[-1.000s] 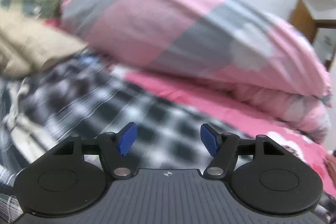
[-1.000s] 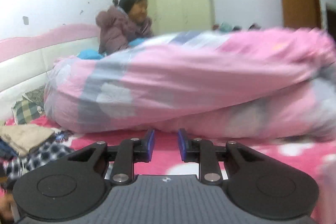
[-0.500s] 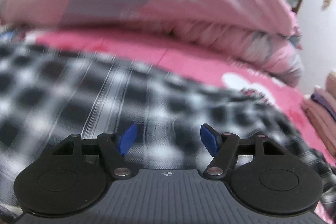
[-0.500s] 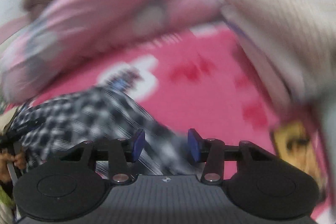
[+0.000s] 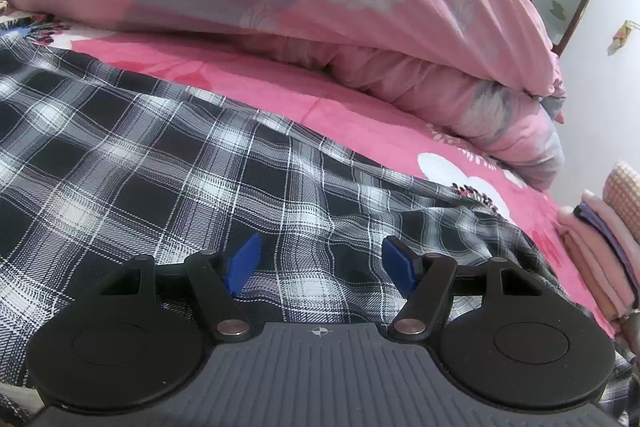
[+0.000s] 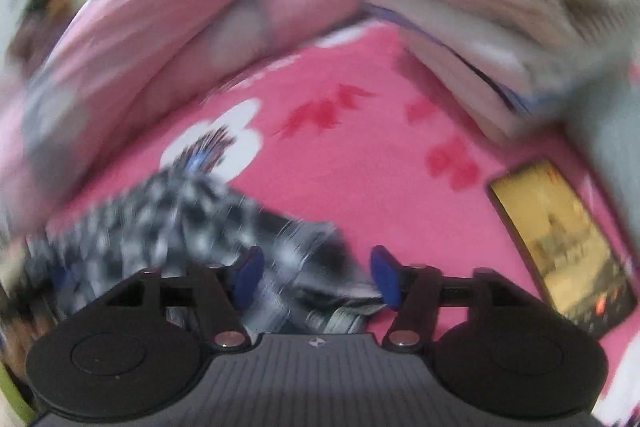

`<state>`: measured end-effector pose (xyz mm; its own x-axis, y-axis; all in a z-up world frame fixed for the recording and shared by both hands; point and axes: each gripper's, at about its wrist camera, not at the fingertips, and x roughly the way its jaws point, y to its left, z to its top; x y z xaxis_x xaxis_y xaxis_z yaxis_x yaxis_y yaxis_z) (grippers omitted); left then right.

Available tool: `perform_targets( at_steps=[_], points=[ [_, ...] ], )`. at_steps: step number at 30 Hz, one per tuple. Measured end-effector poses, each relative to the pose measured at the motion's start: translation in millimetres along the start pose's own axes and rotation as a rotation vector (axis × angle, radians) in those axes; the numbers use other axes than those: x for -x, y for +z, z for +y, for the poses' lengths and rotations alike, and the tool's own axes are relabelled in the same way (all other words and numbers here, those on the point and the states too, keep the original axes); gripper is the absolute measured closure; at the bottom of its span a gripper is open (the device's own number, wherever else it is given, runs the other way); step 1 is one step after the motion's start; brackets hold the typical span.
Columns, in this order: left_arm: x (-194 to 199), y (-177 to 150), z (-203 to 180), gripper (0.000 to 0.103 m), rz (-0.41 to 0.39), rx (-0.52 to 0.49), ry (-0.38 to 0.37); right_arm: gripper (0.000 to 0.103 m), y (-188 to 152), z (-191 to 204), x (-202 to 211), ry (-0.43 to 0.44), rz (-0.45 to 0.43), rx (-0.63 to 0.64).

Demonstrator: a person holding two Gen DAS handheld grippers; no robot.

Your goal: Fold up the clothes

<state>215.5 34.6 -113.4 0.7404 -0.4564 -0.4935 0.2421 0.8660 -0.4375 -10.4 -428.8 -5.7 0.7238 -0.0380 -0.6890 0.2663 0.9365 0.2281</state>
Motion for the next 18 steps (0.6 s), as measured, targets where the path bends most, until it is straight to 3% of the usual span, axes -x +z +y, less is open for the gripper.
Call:
perform_targets(
  at_steps=[4, 6, 8, 14, 18],
  points=[
    [-2, 2, -1, 0.036, 0.0, 0.002, -0.003, 0.047, -12, 36, -17, -0.098, 0.017, 0.256],
    [-2, 2, 0, 0.036, 0.0, 0.002, -0.003, 0.065, -10, 30, -24, -0.123, 0.039, 0.244],
    [-2, 2, 0, 0.036, 0.0, 0.002, -0.003, 0.093, -8, 22, -28, -0.143, 0.051, 0.216],
    [-2, 2, 1, 0.036, 0.001, -0.001, -0.003, 0.099, 26, 4, -22, -0.19, -0.054, 0.186],
    [-3, 3, 1, 0.036, 0.001, -0.002, -0.004, 0.101, 68, 4, -27, -0.256, -0.139, 0.269]
  ],
)
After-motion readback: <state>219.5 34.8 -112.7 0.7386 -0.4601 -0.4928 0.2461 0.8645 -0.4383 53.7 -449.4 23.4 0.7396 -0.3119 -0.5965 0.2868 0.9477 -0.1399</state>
